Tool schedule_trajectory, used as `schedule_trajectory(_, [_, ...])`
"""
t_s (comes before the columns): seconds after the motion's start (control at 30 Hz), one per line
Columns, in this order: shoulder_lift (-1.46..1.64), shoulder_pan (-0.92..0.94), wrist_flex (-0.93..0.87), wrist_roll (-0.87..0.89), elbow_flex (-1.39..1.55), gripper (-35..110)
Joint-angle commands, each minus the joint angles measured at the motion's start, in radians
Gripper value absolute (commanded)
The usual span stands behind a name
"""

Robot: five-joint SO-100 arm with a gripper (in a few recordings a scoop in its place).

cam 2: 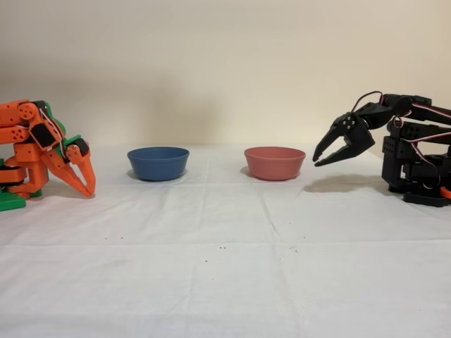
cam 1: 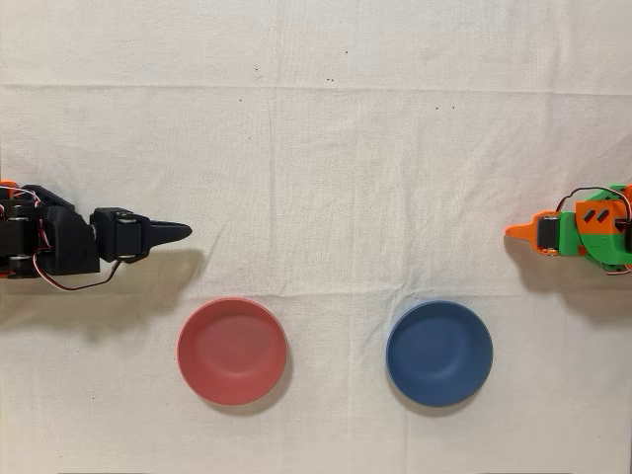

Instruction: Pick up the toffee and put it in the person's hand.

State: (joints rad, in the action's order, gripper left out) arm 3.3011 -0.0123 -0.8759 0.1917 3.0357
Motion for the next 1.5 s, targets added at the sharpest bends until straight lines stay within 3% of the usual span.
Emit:
schedule_trajectory(0.0, [0.069, -0.008, -0.055, -0.012, 0.014, 0])
schedule_trajectory(1.23, [0.069, 0.012, -0.083, -0.055, 0.178, 5])
schedule_trajectory(1.47, [0.069, 0.012, -0.083, -0.055, 0.178, 0])
